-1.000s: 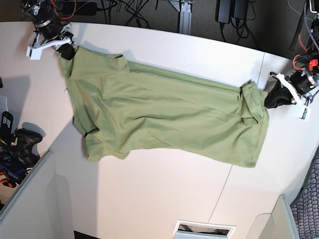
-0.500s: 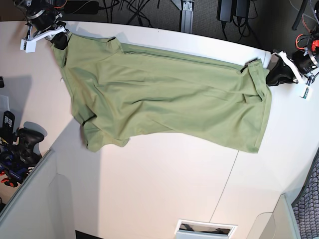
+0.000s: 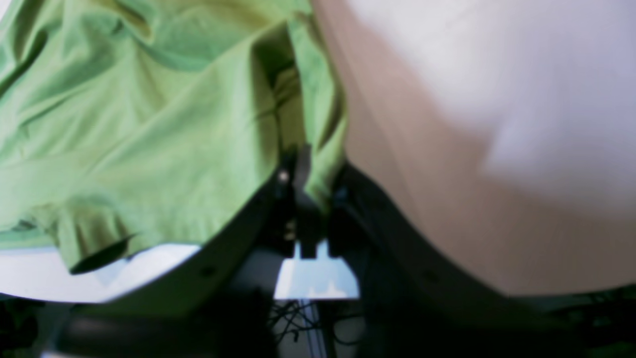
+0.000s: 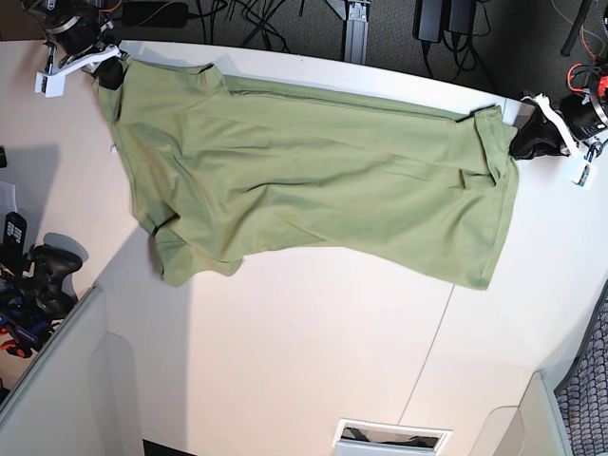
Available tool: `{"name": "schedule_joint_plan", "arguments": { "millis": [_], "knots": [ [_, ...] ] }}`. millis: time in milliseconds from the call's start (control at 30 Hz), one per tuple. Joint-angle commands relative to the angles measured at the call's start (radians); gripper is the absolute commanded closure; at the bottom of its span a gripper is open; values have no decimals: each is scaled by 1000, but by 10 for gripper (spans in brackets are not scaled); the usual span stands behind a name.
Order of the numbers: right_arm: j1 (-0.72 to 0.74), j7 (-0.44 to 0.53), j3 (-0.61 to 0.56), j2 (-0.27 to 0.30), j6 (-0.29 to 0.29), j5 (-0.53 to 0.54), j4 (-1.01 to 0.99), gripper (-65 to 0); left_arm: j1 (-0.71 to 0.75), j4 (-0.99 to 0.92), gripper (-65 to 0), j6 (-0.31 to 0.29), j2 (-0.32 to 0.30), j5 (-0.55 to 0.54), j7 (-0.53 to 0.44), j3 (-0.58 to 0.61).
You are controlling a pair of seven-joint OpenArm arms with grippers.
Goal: Layout the t-shirt on the table in an organized manner, then fold the t-shirt properly
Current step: 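Lower the folded edge with both grippers and release it, then move the left gripper along the shirt edge and grasp the hem corner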
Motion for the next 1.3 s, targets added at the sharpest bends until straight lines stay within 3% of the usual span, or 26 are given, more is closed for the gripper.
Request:
{"name": "schedule_joint_plan", "arguments": {
  "millis": [0,167,200,300,367,467,667,800,1033,1267],
  "knots": [
    [-2,19,7,19,4,9,17,0,-5,17,0,-16,-17,-17,-14,-8],
    [-2,19,7,19,4,6,17,0,-5,17,0,-16,-16,-17,-23,-7],
    [-2,20,7,19,4,2,17,-51,-5,17,-45,-16,-17,-17,-23,-7],
    [-2,39,7,19,4,-20,17,-259,-5,17,-291,-16,-17,-17,-22,-7],
    [-1,46,7,20,4,-33,17,-311,-5,17,-376,-16,-18,-17,-21,-8],
    [1,46,7,20,4,-36,17,-311,-6,22,-378,-16,-22,-18,-22,-39],
    [1,46,17,20,4,-36,17,-310,-24,77,-378,-16,-35,-76,-30,-230],
    [4,59,17,20,4,-37,17,-310,-99,77,-378,-16,-55,-78,-29,-251],
    [3,61,17,19,4,-53,17,-310,-338,-37,-378,42,-54,21,-63,-64],
    [3,60,18,19,4,-90,17,-310,-660,-477,-378,61,-5,66,-93,133]
  ]
}}
